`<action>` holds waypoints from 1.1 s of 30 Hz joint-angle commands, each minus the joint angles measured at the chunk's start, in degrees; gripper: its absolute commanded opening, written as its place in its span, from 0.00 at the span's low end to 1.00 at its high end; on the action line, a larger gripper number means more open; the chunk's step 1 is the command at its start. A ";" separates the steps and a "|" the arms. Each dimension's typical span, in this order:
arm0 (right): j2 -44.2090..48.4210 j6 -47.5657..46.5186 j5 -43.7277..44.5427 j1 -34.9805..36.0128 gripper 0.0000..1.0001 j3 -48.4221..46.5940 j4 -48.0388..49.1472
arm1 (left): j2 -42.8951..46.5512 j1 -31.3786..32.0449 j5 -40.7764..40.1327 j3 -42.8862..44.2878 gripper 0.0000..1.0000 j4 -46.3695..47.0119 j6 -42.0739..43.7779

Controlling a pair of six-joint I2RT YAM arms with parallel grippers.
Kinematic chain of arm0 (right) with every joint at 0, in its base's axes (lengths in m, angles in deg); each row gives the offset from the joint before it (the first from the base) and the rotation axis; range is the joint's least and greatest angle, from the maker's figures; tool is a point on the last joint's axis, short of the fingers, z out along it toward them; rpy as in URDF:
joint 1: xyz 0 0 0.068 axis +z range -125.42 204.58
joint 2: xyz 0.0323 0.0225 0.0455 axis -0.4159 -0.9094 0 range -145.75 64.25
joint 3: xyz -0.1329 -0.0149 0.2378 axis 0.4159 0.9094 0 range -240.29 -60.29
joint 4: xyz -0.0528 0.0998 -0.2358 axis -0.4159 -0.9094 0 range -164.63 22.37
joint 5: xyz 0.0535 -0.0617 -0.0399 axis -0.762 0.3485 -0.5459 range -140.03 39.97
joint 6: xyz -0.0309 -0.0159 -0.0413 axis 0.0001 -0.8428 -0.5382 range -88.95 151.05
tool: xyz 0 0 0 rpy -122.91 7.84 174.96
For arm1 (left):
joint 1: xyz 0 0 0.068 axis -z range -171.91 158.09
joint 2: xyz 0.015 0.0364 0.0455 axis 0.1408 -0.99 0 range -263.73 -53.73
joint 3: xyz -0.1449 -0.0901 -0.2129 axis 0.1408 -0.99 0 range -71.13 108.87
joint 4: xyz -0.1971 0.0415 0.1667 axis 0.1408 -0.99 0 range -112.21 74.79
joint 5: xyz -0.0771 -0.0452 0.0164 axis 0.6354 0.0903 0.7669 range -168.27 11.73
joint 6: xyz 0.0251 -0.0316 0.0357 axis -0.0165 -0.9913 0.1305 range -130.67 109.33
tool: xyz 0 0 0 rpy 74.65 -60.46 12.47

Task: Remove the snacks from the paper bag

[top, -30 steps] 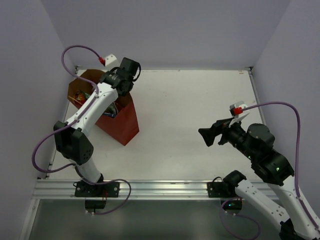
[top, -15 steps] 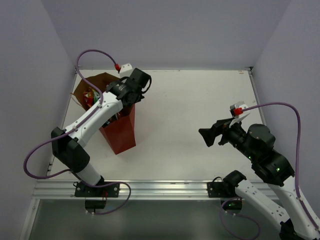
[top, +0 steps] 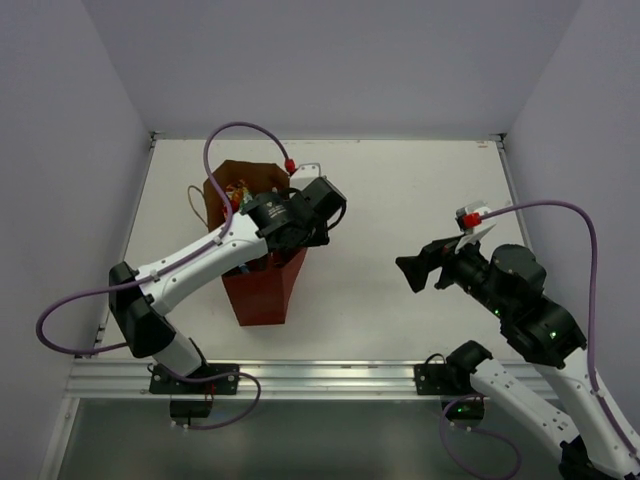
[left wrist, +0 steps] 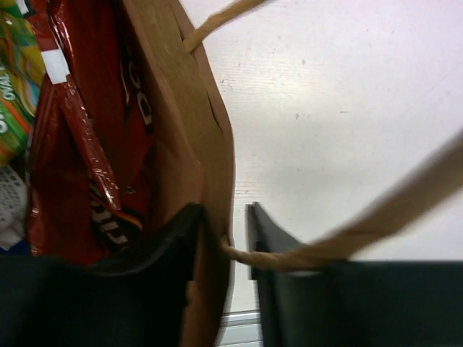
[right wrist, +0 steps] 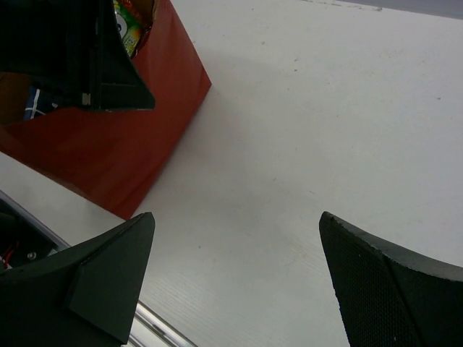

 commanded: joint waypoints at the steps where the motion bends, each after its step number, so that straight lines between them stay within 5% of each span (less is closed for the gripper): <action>1: -0.38 -0.36 0.36 0.30 0.99 -2.52 -0.43 | 3.57 -0.28 -0.76 0.79 0.48 -1.96 -2.40; 6: -0.73 -0.18 -0.43 0.30 0.99 -3.04 -0.34 | 3.84 -0.19 -4.10 8.35 0.90 -5.65 -0.38; 9: -0.99 -0.10 -0.78 0.30 0.99 -3.48 -0.43 | 4.18 -0.19 -5.24 13.71 1.00 -7.15 0.85; 19: -1.61 -0.01 -1.84 0.21 0.99 -4.71 -0.78 | 10.95 -0.37 -18.51 23.31 1.00 -17.60 -1.52; 33: -1.70 0.52 -4.12 0.30 0.99 -3.31 0.01 | 25.63 -4.75 -26.78 3.99 0.99 -17.61 -8.19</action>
